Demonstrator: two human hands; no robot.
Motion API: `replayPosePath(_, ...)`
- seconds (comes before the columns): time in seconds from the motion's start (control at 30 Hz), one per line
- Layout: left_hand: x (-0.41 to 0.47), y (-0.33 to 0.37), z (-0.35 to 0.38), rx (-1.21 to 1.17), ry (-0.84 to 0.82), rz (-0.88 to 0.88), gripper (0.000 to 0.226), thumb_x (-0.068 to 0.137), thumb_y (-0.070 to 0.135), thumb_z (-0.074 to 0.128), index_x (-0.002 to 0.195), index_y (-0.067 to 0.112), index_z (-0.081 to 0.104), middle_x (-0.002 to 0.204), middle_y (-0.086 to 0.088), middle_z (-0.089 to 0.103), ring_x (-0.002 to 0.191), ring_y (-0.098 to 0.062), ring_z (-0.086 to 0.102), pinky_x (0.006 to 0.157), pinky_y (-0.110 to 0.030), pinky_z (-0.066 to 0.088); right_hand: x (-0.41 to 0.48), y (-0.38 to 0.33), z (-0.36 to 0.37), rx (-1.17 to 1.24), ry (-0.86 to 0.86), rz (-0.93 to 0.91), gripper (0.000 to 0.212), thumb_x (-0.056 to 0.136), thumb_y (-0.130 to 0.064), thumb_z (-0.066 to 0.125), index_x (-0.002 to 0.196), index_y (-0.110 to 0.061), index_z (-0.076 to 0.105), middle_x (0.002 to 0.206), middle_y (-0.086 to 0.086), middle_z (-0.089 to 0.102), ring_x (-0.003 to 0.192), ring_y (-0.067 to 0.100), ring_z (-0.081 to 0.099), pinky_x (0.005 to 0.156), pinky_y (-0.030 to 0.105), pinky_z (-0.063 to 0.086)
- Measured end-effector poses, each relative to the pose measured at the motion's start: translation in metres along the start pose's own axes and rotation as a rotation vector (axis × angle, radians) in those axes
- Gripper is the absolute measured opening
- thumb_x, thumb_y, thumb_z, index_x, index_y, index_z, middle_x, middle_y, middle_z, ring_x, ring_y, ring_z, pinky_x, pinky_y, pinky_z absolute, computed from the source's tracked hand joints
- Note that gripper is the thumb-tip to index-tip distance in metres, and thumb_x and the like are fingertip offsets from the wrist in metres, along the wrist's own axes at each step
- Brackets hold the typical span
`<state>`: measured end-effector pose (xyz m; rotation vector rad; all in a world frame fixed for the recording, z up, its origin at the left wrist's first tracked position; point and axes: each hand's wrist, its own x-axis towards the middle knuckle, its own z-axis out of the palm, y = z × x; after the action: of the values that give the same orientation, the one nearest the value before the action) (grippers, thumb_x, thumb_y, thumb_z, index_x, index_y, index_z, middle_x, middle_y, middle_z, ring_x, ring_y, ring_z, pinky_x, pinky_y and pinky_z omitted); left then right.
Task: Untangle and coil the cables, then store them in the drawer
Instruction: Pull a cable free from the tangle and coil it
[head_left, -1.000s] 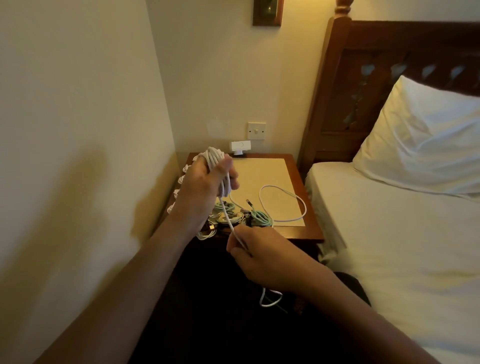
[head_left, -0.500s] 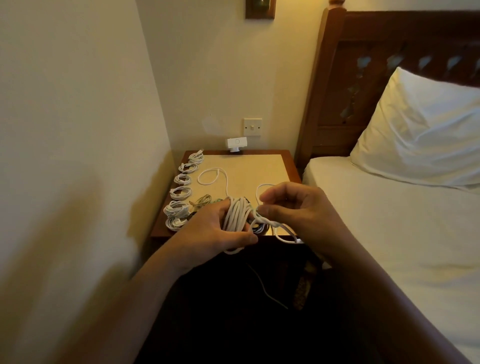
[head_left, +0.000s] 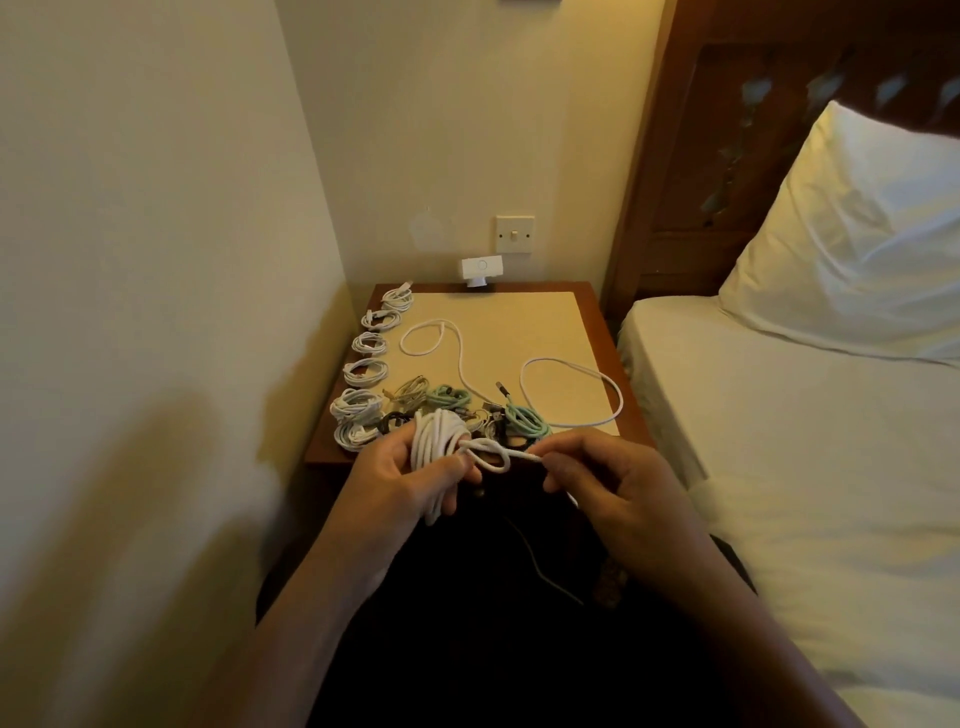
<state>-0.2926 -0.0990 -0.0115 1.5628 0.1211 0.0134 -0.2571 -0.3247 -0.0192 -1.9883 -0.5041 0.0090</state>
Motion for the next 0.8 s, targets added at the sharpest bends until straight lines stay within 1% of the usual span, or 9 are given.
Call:
replayPosePath(0.1,-0.004,0.001,0.009,0.140,-0.011,0.059,0.008,0.091,0.017,0.073,0.097,0.013,0.072,0.064,-0.003,0.064,0.059,-0.016,0.052,0.056,-0.025,0.046,0.003,-0.015,0.001,-0.128,-0.034,-0.087,0.018,0.098,-0.027,0.066,0.111,-0.036,0.075,0.090,-0.019,0.073,0.087,0.004,0.069,0.072,0.021,0.055)
replayPosePath(0.2,-0.005,0.004,0.017,0.225,0.015,0.144,0.013,0.089,0.027,0.077,0.091,0.015,0.072,0.062,-0.003,0.063,0.054,-0.012,0.050,0.050,-0.022,0.042,0.006,-0.023,0.008,-0.120,-0.073,-0.110,0.021,0.099,-0.023,0.065,0.113,-0.036,0.073,0.098,-0.020,0.072,0.096,0.000,0.068,0.080,0.022,0.058)
replayPosePath(0.3,-0.003,0.006,0.019,0.155,0.105,0.134,0.009,0.091,0.025,0.075,0.091,0.016,0.072,0.066,-0.006,0.067,0.054,-0.014,0.051,0.048,-0.022,0.043,0.006,-0.019,0.014,0.015,-0.006,-0.061,0.022,0.100,-0.018,0.063,0.109,-0.036,0.072,0.097,-0.018,0.072,0.091,0.007,0.068,0.073,0.025,0.056)
replayPosePath(0.33,-0.002,0.005,0.019,0.123,0.142,0.115,0.007,0.091,0.023,0.074,0.092,0.016,0.072,0.066,-0.006,0.067,0.054,-0.014,0.051,0.048,-0.022,0.043,0.005,-0.016,0.015,0.038,0.010,-0.038,0.021,0.102,-0.019,0.061,0.109,-0.036,0.072,0.098,-0.016,0.073,0.091,0.010,0.068,0.075,0.032,0.058)
replayPosePath(0.4,-0.001,0.002,0.020,0.071,0.205,0.073,0.009,0.092,0.020,0.072,0.090,0.011,0.071,0.065,-0.007,0.064,0.054,-0.017,0.050,0.046,-0.022,0.043,0.002,-0.012,0.018,0.094,-0.001,0.024,0.020,0.102,-0.023,0.059,0.113,-0.036,0.070,0.102,-0.013,0.073,0.095,0.011,0.069,0.084,0.043,0.059)
replayPosePath(0.53,-0.002,-0.004,0.025,-0.076,0.198,-0.012,0.015,0.092,0.021,0.071,0.082,0.010,0.071,0.064,-0.009,0.058,0.053,-0.019,0.048,0.044,-0.025,0.039,-0.002,-0.010,0.032,0.168,-0.031,0.072,0.016,0.097,-0.026,0.069,0.111,-0.033,0.070,0.107,-0.013,0.073,0.107,0.009,0.069,0.100,0.045,0.056)
replayPosePath(0.67,-0.007,-0.008,0.026,-0.096,0.121,-0.077,0.019,0.089,0.030,0.073,0.088,0.011,0.073,0.067,-0.008,0.058,0.056,-0.019,0.050,0.050,-0.028,0.042,0.000,-0.009,0.037,0.374,0.053,0.120,0.006,0.095,-0.025,0.069,0.099,-0.023,0.074,0.094,0.002,0.075,0.091,0.023,0.072,0.088,0.051,0.060)
replayPosePath(0.73,-0.008,-0.009,0.025,-0.232,0.086,-0.131,0.022,0.088,0.029,0.074,0.092,0.007,0.071,0.067,-0.008,0.056,0.056,-0.016,0.050,0.050,-0.026,0.043,0.001,-0.006,0.038,0.528,0.068,0.199,0.015,0.089,-0.035,0.074,0.094,-0.021,0.076,0.093,0.008,0.074,0.088,0.031,0.068,0.084,0.050,0.054)
replayPosePath(0.8,-0.008,-0.009,0.027,-0.363,0.081,-0.167,0.022,0.089,0.025,0.072,0.096,0.005,0.070,0.066,-0.006,0.053,0.055,-0.014,0.049,0.050,-0.026,0.042,0.001,-0.003,0.041,0.677,0.061,0.283,0.028,0.081,-0.045,0.080,0.091,-0.019,0.077,0.093,0.013,0.068,0.087,0.031,0.058,0.083,0.047,0.047)
